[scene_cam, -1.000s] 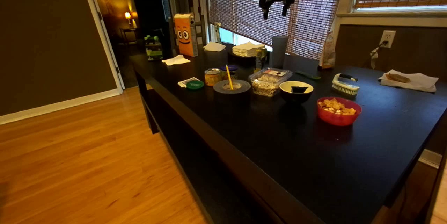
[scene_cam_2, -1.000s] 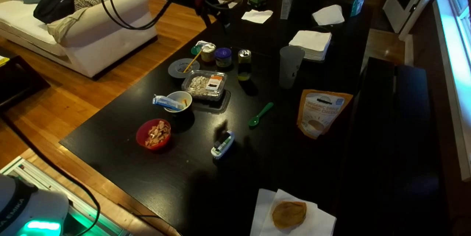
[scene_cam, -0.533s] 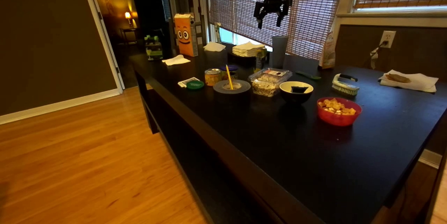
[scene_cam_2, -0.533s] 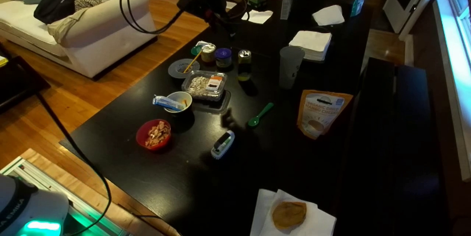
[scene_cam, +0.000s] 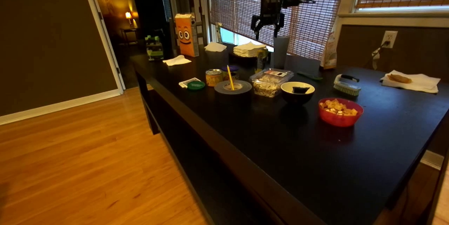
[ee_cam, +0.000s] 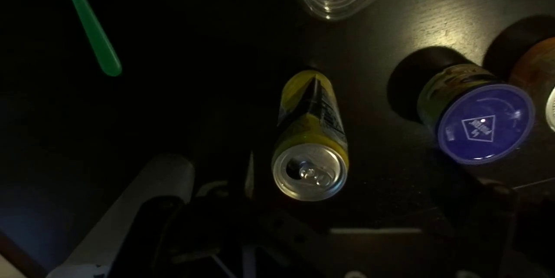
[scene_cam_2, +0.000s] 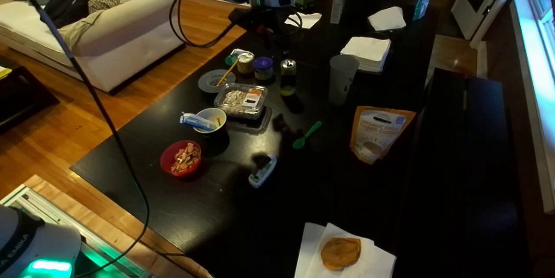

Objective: Move the yellow can to the right

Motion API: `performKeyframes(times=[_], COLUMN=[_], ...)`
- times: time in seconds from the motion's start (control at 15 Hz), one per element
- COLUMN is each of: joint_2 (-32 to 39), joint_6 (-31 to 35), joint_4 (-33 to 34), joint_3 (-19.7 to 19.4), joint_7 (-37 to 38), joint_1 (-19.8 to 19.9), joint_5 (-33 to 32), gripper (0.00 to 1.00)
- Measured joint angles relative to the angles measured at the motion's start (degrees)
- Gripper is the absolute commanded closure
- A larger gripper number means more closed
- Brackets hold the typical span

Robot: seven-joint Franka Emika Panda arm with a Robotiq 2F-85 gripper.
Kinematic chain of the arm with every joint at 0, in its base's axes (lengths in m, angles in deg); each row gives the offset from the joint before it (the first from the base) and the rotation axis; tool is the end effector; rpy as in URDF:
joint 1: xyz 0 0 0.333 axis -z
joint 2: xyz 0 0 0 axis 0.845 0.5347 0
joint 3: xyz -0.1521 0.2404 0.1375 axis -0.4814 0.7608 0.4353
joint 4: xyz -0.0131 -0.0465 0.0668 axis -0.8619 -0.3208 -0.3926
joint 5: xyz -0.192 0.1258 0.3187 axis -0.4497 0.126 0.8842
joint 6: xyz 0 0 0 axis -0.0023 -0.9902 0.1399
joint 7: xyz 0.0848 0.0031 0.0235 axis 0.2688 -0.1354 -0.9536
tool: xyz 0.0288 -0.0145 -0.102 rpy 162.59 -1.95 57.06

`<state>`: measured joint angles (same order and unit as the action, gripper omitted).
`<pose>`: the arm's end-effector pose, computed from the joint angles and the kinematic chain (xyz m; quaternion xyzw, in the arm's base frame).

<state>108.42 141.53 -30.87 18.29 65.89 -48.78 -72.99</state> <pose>0.7316 -0.1905 0.2881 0.9723 -0.2151 0.0840 0.0372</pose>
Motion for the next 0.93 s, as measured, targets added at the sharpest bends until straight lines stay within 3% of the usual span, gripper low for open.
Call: performKeyframes(times=[0.93], joint_2=[14.17], joint_6=[-2.48], joint_4=[17.4], joint_3=[0.29], joint_7=[3.44], joint_1=[2.19], joint_5=[2.52], gripper=[0.0])
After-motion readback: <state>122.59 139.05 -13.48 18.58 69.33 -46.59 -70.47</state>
